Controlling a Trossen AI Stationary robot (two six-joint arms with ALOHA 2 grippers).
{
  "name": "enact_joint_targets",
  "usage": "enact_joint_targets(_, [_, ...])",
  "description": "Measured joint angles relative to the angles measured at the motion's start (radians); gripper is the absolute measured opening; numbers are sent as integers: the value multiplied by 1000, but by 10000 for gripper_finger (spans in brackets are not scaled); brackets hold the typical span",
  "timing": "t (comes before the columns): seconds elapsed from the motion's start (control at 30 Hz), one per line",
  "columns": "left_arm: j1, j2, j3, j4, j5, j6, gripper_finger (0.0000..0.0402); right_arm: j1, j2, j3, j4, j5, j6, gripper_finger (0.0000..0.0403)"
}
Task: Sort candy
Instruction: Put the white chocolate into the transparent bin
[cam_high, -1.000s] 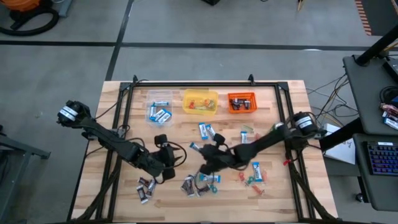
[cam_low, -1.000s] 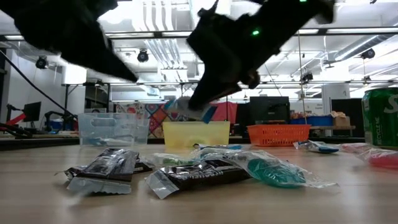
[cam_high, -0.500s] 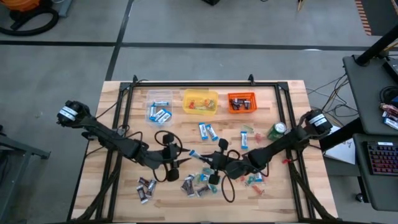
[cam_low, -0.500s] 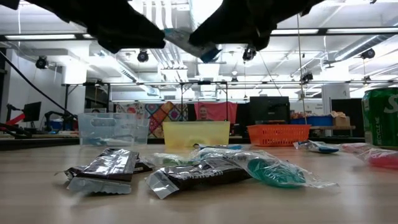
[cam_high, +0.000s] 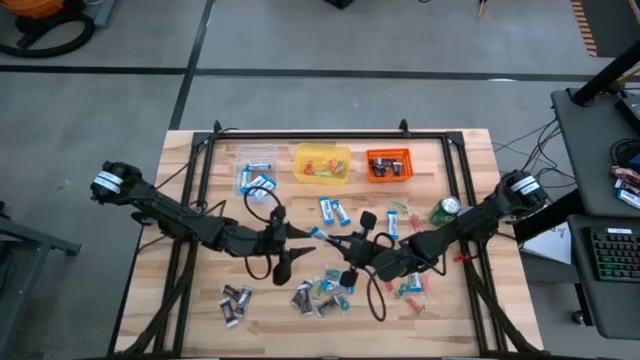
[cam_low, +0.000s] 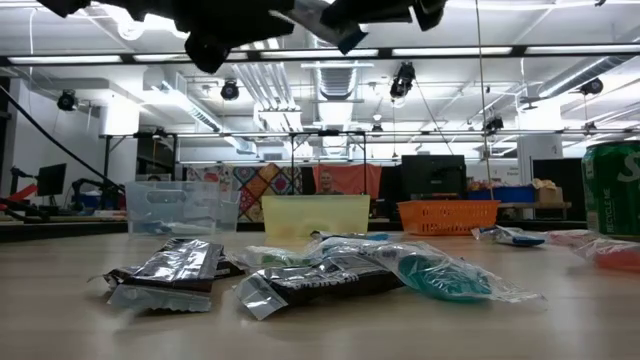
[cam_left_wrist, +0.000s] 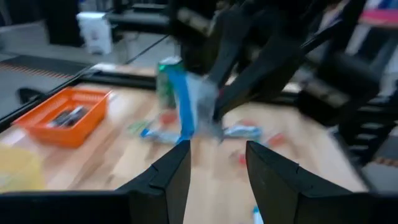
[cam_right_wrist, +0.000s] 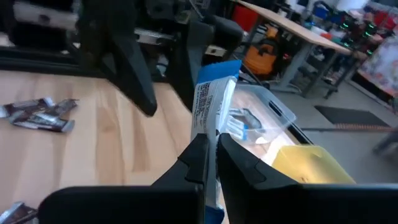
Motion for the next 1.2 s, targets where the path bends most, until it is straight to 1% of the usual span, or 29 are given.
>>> enact_joint_targets(0.1, [6,0,0,27,3,1,137,0,7,-1,21,-30,-11,17])
enact_joint_targets(0.47, [21,5,1,75,2,35,137,0,17,-1,39,-40,-37,18])
enact_joint_targets(0.53, [21,8,1,84,2,48,133,0,17,-1,47,-56,-47,18])
enact_joint_targets(0.6, [21,12,1,86,5,57,122,-1,17,-1,49,-64,-51,18])
enact_joint_targets(0.67, [26,18,1,90,14,58,102,-3,17,-1,51,-65,-54,18])
enact_joint_targets(0.83, [35,27,1,95,24,58,18,-8,17,-2,48,-57,-47,18])
enact_joint_targets(0.9, [41,22,1,94,24,66,12,-11,17,-1,44,-53,-24,21])
enact_joint_targets(1.0, [49,15,0,88,24,80,12,-20,17,0,43,-54,9,45])
enact_joint_targets(1.1, [57,6,0,72,23,80,6,-32,17,0,42,-57,56,85])
enact_joint_targets(1.2, [71,-23,2,-18,2,81,5,-47,15,0,33,-56,90,124])
